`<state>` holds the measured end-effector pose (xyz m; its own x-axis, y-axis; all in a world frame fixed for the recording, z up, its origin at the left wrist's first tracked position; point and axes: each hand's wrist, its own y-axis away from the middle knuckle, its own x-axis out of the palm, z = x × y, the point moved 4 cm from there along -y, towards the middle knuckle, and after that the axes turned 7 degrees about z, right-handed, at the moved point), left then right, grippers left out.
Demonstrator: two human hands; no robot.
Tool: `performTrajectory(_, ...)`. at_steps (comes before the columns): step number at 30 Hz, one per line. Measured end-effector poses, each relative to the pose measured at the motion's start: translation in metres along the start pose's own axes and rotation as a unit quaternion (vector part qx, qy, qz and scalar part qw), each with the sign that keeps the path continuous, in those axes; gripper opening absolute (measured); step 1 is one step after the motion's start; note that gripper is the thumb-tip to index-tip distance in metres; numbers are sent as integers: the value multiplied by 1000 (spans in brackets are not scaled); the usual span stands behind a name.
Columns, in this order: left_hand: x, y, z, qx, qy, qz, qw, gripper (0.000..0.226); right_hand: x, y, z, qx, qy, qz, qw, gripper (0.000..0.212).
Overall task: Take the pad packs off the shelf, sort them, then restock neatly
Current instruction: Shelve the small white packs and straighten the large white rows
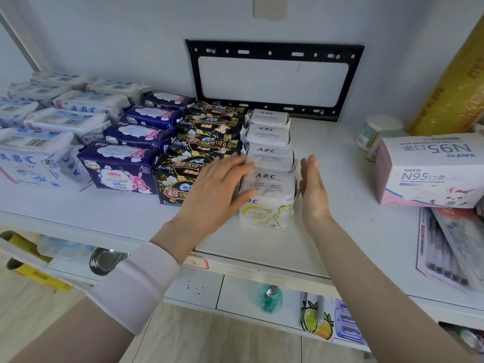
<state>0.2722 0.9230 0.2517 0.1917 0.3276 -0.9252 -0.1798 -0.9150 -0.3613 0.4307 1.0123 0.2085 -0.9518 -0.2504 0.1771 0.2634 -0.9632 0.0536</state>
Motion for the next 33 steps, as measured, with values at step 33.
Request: performTrajectory(33,-25,-2,67,-86,-15,94,992,48,25,1,-10,64,-105,-26,992,38)
